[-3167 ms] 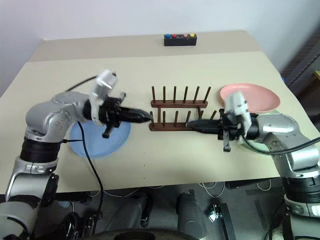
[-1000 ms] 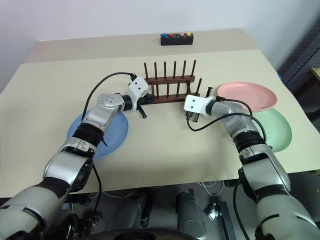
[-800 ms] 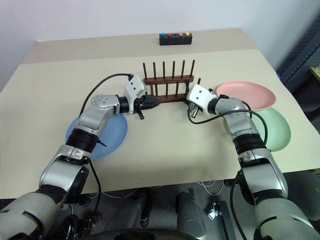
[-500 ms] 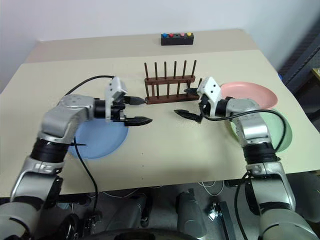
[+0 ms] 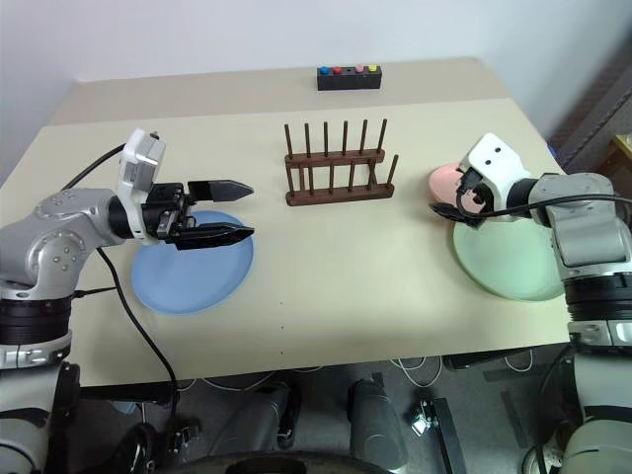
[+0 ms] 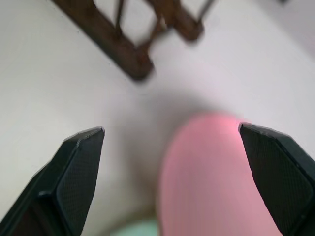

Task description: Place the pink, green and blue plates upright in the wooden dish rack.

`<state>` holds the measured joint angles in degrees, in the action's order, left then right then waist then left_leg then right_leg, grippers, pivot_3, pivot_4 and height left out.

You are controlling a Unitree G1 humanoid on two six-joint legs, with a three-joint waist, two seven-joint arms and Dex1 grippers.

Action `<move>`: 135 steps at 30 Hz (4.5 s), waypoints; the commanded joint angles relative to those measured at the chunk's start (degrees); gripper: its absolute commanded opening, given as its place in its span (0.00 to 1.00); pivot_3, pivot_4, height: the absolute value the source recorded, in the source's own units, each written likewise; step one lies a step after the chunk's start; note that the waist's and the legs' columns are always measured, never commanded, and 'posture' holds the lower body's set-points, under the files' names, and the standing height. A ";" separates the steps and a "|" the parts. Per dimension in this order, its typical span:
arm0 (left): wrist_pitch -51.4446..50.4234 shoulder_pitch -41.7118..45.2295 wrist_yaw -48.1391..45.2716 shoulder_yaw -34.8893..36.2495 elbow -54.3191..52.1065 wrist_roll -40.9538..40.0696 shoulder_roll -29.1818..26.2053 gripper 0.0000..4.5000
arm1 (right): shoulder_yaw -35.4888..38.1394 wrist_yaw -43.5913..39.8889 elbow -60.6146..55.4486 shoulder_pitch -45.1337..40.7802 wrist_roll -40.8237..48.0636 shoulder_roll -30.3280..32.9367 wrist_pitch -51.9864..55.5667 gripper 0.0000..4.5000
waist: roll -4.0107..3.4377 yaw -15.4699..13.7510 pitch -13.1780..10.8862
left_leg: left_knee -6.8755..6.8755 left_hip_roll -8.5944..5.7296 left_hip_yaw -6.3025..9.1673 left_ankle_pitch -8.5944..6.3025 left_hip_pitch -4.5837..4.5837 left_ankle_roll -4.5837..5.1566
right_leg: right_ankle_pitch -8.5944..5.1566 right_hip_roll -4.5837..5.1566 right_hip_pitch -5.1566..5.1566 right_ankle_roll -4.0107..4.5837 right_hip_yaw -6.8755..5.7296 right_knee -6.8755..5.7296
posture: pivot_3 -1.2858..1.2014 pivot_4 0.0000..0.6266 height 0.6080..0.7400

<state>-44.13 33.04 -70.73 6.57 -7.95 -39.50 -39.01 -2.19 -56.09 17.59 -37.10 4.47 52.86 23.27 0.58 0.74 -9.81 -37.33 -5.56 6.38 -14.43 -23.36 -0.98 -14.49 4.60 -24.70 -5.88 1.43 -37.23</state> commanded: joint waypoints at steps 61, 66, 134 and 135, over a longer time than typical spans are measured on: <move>9.70 -1.69 7.17 1.62 -0.35 0.32 0.00 1.00 | 32.24 24.46 13.09 -21.08 44.13 -27.60 24.15 0.08 | -0.06 0.19 -0.04 | 0.18 0.03 -0.03 0.01 -0.06 0.00 | 0.01 0.00 -0.13 0.01 0.02 0.04 | 0.52 0.24 1.00; 9.71 -1.53 7.13 1.31 -0.32 0.56 -0.01 1.00 | 31.02 23.83 15.66 -21.94 42.35 -27.34 22.79 0.57 | -0.06 0.25 -0.04 | 0.17 0.03 -0.03 0.01 -0.06 0.00 | 0.01 0.00 -0.13 0.01 0.02 0.03 | 0.52 0.24 1.00; 28.93 -4.87 2.92 -1.82 2.76 8.64 2.12 1.00 | 42.68 28.03 -10.53 -25.09 64.06 -19.68 31.11 0.00 | -0.25 -1.28 -0.09 | 0.15 0.09 -0.08 -0.15 0.02 0.27 | 0.01 0.02 0.03 0.02 0.04 0.15 | 0.52 0.24 1.00; 28.52 -5.60 3.18 -1.24 2.11 8.14 1.84 1.00 | 41.97 28.03 -10.41 -25.18 66.27 -20.27 32.55 0.00 | -0.25 -1.28 -0.09 | 0.14 0.10 -0.08 -0.19 0.01 0.34 | 0.01 0.02 0.03 0.02 0.04 0.15 | 0.52 0.24 1.00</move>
<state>-15.88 27.27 -68.14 3.64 -3.57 -31.03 -36.04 38.70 -28.24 9.58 -59.75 65.82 32.40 54.68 0.33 -0.53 -9.91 -37.21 -5.47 6.30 -14.67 -23.34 -0.55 -14.48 4.62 -24.67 -5.86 1.47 -37.09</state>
